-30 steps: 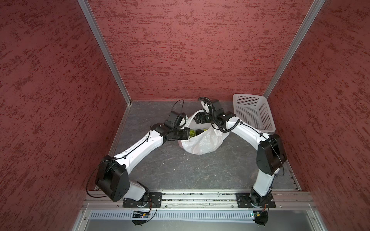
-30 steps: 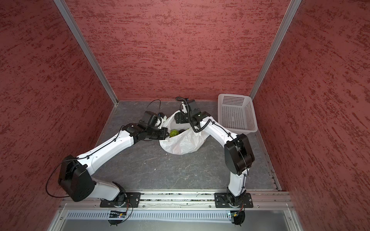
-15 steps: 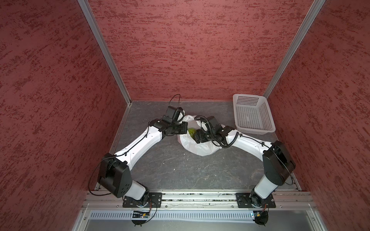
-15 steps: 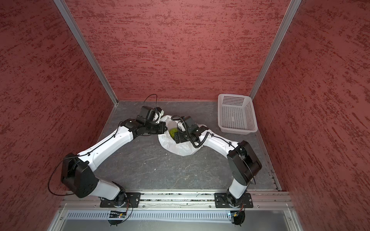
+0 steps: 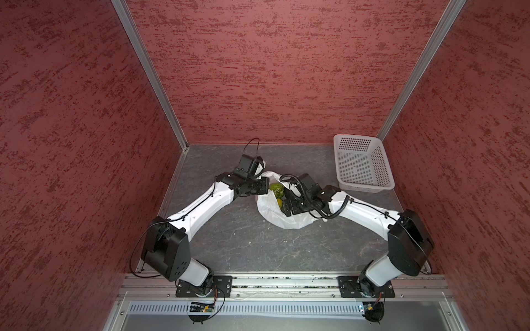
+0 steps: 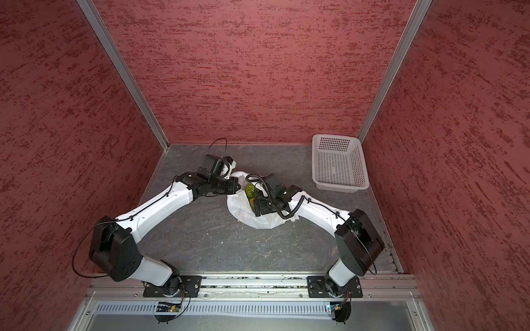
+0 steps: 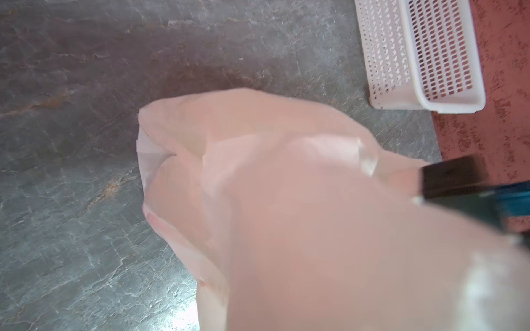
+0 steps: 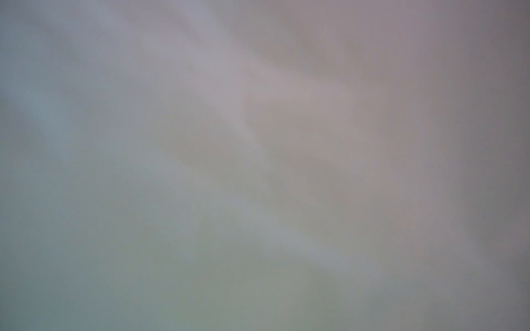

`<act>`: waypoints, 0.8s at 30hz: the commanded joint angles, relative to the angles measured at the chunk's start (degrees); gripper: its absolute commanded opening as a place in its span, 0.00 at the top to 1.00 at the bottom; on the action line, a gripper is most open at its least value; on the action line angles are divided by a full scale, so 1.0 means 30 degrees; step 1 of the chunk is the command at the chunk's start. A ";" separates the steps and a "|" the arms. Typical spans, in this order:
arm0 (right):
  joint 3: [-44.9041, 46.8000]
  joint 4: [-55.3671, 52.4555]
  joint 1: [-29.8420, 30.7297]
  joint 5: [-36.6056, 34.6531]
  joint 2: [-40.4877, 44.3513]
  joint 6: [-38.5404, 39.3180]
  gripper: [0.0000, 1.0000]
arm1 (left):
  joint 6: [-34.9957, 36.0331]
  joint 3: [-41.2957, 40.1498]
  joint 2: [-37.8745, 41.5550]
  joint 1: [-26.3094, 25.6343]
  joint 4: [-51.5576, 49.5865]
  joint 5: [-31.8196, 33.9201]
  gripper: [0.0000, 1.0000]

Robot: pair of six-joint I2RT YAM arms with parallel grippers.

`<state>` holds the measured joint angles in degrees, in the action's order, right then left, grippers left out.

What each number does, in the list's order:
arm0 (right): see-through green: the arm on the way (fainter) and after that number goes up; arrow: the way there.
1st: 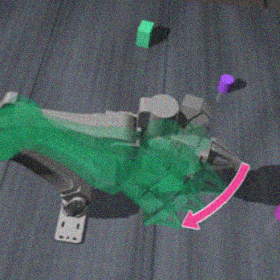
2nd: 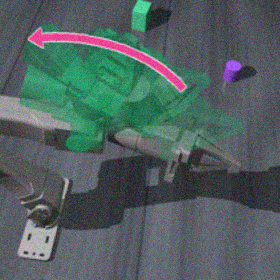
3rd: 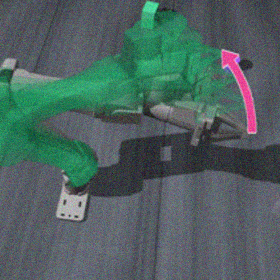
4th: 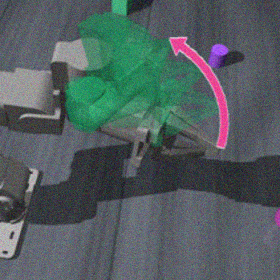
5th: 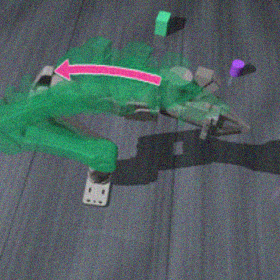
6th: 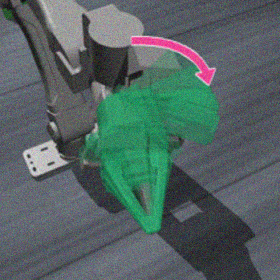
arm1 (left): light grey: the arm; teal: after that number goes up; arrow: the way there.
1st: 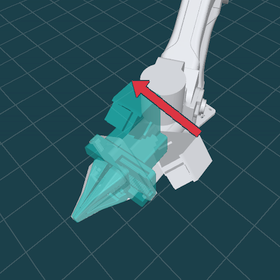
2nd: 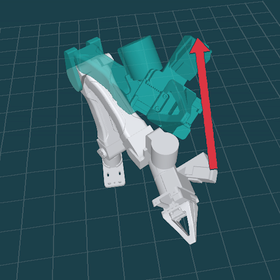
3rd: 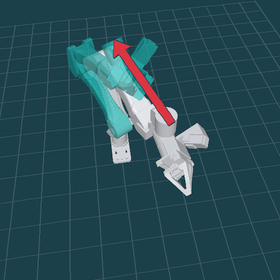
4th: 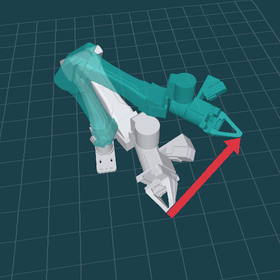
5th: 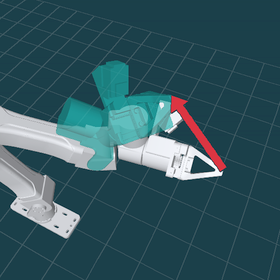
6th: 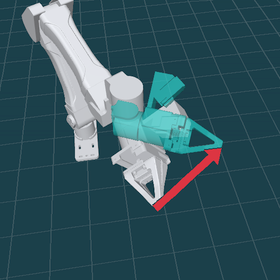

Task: Untie the knot of the plastic bag and take out the fruit
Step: Open the plastic bag at the center of the table.

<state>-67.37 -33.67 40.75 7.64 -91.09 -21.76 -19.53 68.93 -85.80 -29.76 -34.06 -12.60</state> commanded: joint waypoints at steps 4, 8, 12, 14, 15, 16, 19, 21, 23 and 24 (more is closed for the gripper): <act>-0.1859 0.0678 0.0097 0.0560 -0.0260 -0.2059 0.04 | 0.0354 -0.1599 0.1347 -0.0812 0.0795 0.0963 1.00; -0.1786 0.2220 0.0098 0.0752 -0.0946 -0.3063 0.04 | 0.0054 -0.2189 0.1908 -0.1145 0.1219 0.1199 1.00; -0.0243 0.3193 0.0152 -0.0035 -0.0753 -0.3470 0.04 | -0.0137 -0.2437 0.2345 -0.1547 0.1639 0.1125 1.00; 0.0717 0.3184 0.0155 -0.0554 -0.0489 -0.3472 0.04 | -0.0331 -0.2658 0.2672 -0.1671 0.1845 0.1122 1.00; 0.1054 0.2841 0.0156 -0.0717 -0.0337 -0.3470 0.04 | -0.0385 -0.2805 0.2873 -0.1736 0.1933 0.1168 1.00; 0.1329 0.2485 0.0178 -0.0774 -0.0194 -0.3470 0.04 | -0.0455 -0.2898 0.3073 -0.1761 0.1964 0.1180 1.00; 0.2321 0.0943 0.0224 -0.0847 0.0388 -0.3772 0.05 | -0.0551 -0.3326 0.3457 -0.1771 0.2016 0.1211 1.00; 0.2945 -0.0194 0.0408 -0.0818 0.0756 -0.3999 0.05 | -0.0610 -0.3599 0.3522 -0.1768 0.2072 0.1167 1.00; 0.3303 -0.1172 0.0670 -0.0772 0.1080 -0.4215 0.06 | -0.0693 -0.3725 0.3496 -0.1755 0.2127 0.1072 1.00; 0.3359 -0.1798 0.0879 -0.0869 0.1222 -0.4299 0.06 | -0.0780 -0.3776 0.3468 -0.1769 0.2162 0.1039 1.00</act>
<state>-58.67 -31.29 41.95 6.74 -88.86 -32.08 -21.10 58.19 -75.75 -34.81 -29.04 -9.80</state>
